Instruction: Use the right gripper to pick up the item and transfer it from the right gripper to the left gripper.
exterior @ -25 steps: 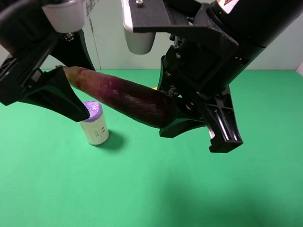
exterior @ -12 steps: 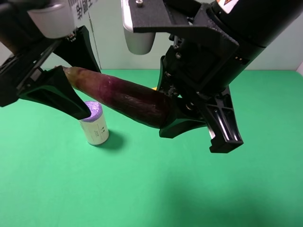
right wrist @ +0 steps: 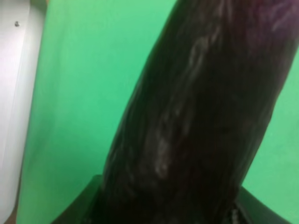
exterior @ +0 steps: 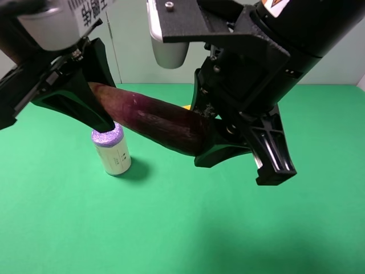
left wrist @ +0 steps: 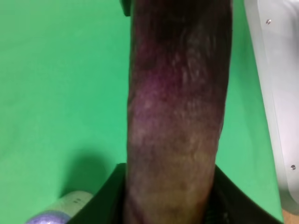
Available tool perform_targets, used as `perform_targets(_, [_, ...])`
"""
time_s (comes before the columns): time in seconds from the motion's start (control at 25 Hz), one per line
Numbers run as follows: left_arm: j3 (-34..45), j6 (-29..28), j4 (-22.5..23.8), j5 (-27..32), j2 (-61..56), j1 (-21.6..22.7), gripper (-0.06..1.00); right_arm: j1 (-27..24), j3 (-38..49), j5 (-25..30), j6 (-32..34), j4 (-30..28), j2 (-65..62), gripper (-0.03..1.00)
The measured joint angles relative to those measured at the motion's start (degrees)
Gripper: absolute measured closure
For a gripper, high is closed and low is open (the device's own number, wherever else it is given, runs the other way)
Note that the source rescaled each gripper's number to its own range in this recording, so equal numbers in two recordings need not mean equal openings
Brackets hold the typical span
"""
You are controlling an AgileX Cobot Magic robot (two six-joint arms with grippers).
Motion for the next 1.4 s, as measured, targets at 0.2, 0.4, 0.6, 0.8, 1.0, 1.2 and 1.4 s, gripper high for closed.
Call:
perform_targets(0.2, [0.0,1.1,-0.8,0.0,0.0,0.0,0.93,0.0,0.0,0.2,0.0,-0.1,0.0,0.96])
perform_targets(0.4, [0.0,1.2,-0.9,-0.1,0.0,0.0,0.93,0.0,0.0,0.1,0.0,-0.2,0.0,0.96])
perform_targets(0.6, [0.0,1.2,-1.4,-0.3,0.0,0.0,0.93,0.0,0.0,-1.3,1.4,0.2,0.0,0.54])
perform_targets(0.8, [0.0,1.3,-2.7,-0.7,0.0,0.0,0.94,0.0,0.0,-3.9,6.8,0.3,0.0,0.02])
perform_targets(1.0, [0.0,1.4,-2.7,-0.7,0.0,0.0,0.94,0.0,0.0,-4.2,7.9,0.3,0.0,-0.03])
perform_targets(1.2, [0.0,1.4,-2.7,-0.7,0.0,0.0,0.94,0.0,0.0,-3.7,7.9,-0.3,-1.1,-0.03])
perform_targets(1.4, [0.0,1.4,-2.8,-0.7,0.0,0.0,0.94,0.0,0.0,-2.3,8.5,-0.7,-4.8,-0.03])
